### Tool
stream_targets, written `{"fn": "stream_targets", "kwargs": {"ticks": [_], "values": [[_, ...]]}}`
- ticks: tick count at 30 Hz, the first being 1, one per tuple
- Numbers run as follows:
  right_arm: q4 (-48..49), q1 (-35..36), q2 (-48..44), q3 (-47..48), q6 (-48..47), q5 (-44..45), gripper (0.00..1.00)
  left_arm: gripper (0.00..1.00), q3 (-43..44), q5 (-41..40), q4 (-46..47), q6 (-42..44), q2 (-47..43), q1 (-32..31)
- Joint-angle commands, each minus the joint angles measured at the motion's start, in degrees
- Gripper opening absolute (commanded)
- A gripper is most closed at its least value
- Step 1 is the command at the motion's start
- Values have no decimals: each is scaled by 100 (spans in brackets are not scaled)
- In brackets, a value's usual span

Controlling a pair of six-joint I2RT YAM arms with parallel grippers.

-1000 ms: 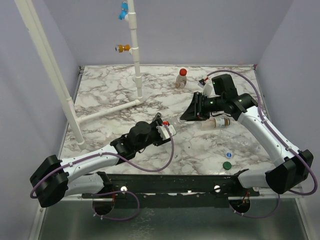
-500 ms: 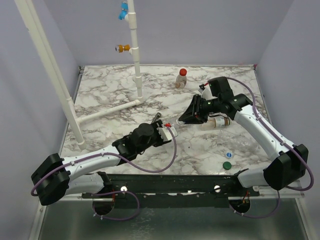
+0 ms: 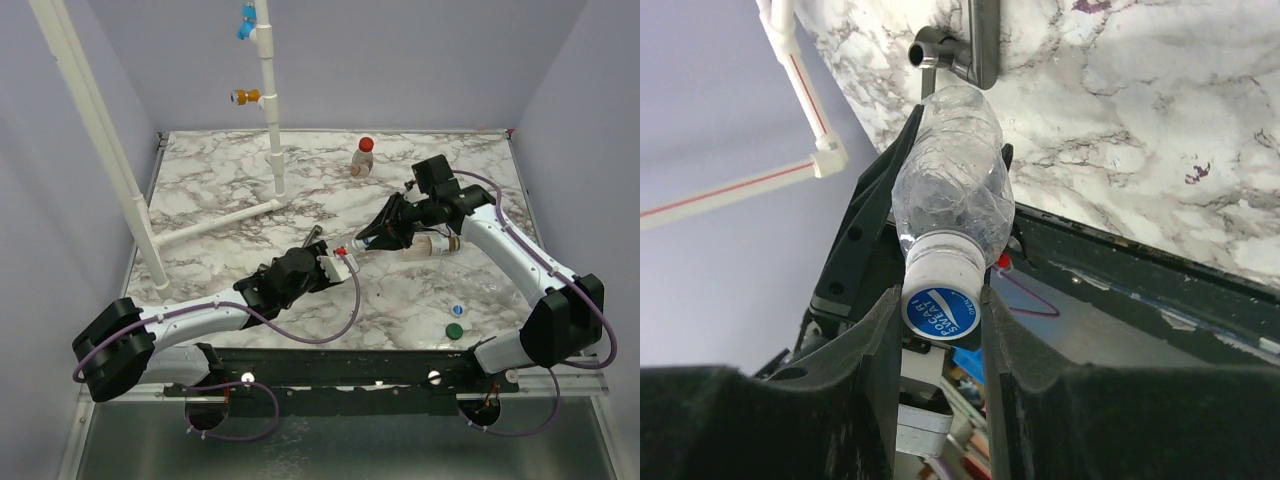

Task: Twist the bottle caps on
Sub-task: Screw the bottle cap onto the plastic bottle.

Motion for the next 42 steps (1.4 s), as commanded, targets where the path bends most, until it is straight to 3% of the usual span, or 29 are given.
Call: {"fn": "stream_targets", "kwargs": {"ticks": [1, 5, 9, 18, 29, 38, 42], "values": [[-949, 43, 157, -182, 554, 344, 7, 0, 407, -211, 2085, -127, -74, -79], [-1144, -30, 188, -104, 795, 426, 9, 0, 460, -263, 2160, -29, 42, -79], [-1142, -65, 246, -16, 940, 377, 23, 0, 460, -279, 2212, -45, 100, -79], [-1463, -122, 305, 677, 808, 886, 38, 0, 460, -289, 2136, -304, 280, -79], [-2033, -183, 516, 1352, 525, 1382, 45, 0, 725, -246, 2302, -863, 884, -79], [-2088, -219, 372, 1800, 351, 1850, 82, 0, 637, -124, 2603, -1089, 1097, -71], [-1864, -219, 185, 1991, 138, 2066, 93, 0, 628, 28, 2616, -1140, 1156, -60]]}}
